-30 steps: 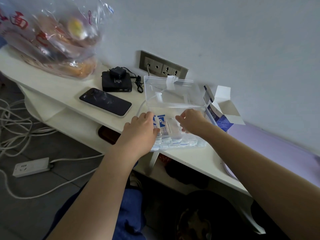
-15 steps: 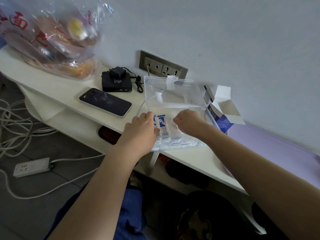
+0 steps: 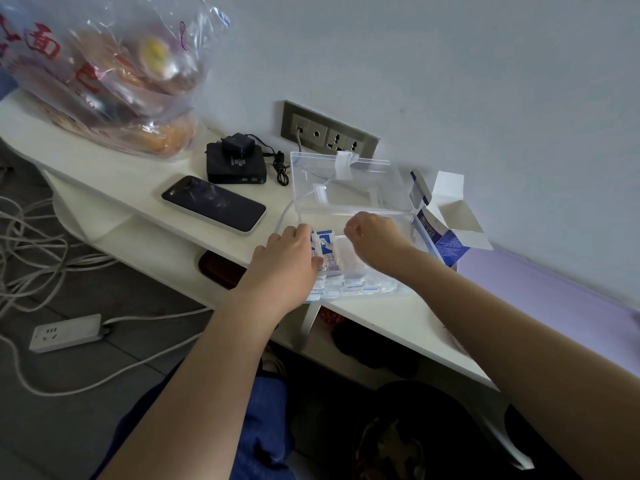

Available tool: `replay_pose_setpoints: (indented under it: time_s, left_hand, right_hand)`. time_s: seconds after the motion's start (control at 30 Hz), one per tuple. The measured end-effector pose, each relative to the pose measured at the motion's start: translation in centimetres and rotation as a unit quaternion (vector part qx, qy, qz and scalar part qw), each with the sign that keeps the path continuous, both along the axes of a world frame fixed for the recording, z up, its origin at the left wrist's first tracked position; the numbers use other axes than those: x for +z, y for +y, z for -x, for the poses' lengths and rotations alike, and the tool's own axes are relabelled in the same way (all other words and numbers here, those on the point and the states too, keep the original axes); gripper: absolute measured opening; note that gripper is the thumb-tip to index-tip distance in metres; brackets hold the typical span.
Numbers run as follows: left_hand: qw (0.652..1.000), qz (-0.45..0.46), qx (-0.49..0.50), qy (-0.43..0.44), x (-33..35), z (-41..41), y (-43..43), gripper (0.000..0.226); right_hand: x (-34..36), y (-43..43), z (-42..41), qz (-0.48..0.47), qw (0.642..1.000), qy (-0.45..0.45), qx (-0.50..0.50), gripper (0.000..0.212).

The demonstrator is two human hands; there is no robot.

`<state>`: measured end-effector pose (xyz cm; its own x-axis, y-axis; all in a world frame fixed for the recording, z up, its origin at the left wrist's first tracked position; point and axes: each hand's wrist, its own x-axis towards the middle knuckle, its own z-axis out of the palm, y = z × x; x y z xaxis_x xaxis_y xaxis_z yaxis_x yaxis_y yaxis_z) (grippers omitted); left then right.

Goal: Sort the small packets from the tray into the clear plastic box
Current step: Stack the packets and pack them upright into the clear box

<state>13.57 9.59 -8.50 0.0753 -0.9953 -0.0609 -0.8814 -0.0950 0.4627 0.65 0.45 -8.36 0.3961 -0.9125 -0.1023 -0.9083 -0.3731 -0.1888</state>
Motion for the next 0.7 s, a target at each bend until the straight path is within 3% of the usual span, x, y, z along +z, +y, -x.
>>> replay_pose_setpoints:
  time_s: [0.17,0.3,0.6,0.7]
  left_hand:
    - [1.000,0.004,-0.001,-0.006,-0.1,0.0,0.0,0.036]
    - [1.000,0.003,-0.001,-0.001,0.0,0.0,0.1,0.036]
    - [1.000,0.001,-0.002,0.003,-0.1,0.1,0.0,0.039]
    - [1.000,0.002,-0.003,0.002,-0.2,0.1,0.0,0.039]
  right_hand:
    - [0.4,-1.3,2.9,-0.013,0.993,0.099,-0.055,0.032]
    - [-0.4,-2.2,4.1,-0.030,0.982,0.182,-0.034,0.034]
    - [-1.0,-2.4,4.1,-0.071,0.982,0.165,-0.057,0.028]
    - [-1.0,-2.4,3.9,-0.102,0.983,0.119,-0.101,0.026]
